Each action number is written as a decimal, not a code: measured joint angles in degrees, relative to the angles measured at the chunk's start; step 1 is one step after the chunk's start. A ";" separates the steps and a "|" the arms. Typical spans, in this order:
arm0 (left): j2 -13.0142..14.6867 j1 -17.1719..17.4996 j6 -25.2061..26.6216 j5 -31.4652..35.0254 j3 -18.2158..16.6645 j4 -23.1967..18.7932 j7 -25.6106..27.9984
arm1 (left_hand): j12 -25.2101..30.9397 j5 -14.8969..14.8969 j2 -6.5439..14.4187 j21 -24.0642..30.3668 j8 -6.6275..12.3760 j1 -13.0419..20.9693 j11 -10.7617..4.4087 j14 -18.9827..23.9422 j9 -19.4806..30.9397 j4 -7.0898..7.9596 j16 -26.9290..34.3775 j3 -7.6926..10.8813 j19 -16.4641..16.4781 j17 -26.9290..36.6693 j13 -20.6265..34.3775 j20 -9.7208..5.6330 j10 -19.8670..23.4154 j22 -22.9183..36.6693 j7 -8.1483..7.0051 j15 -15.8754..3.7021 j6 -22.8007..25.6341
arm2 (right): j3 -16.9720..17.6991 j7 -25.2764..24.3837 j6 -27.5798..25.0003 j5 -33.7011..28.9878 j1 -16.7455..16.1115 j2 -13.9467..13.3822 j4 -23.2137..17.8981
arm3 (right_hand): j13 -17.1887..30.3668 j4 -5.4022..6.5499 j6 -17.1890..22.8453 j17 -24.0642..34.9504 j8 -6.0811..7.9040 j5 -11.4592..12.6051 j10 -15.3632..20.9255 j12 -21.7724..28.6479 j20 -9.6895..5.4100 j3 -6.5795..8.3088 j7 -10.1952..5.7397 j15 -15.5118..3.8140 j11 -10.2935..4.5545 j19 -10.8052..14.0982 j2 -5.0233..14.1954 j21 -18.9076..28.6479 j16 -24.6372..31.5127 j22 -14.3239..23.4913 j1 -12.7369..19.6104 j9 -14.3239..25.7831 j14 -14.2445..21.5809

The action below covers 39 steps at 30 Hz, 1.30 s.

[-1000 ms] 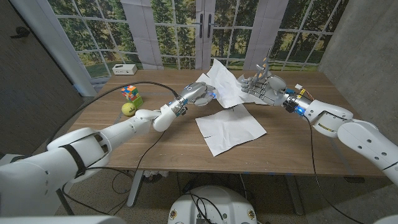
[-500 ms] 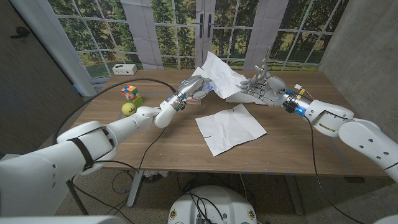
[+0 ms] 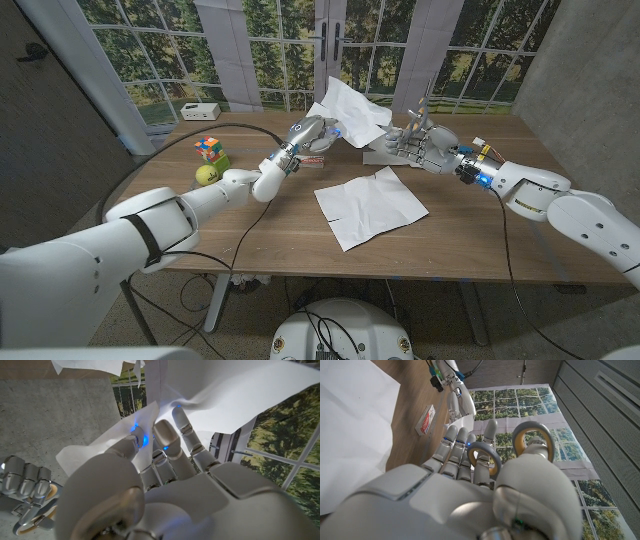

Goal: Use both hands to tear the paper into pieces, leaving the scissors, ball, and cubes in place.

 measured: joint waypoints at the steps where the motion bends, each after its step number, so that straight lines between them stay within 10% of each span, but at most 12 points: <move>1: 0.00 0.00 -0.21 -0.41 0.00 0.00 0.01 | 0.00 0.00 -0.08 0.00 0.00 -0.08 0.00 0.00 0.00 0.00 0.00 0.01 0.00 0.00 0.00 0.00 0.00 0.00 0.00 0.00 0.00 | 0.05 0.00 0.00 0.00 -0.11 -0.07 -0.04 | 0.00 0.00 0.00 0.00 0.00 0.00 0.00 0.00 0.00 0.00 0.00 0.00 0.00 0.00 0.00 0.00 0.00 0.00 0.00 0.00 0.00; 39: -6.86 -4.99 -3.00 -10.78 4.29 11.12 1.80 | -0.19 0.03 0.10 0.77 -0.06 -0.66 0.08 -0.30 -0.56 1.02 0.93 1.52 -0.72 0.01 1.85 0.10 -0.48 -0.27 -0.02 -0.31 -0.18 | -2.08 1.90 -2.27 -0.33 -1.06 -2.41 -2.69 | -0.12 0.01 -0.12 0.01 -0.22 0.00 0.00 -0.20 0.64 -0.01 0.12 0.01 0.00 -0.22 0.00 -0.44 0.00 0.00 0.00 0.16 0.00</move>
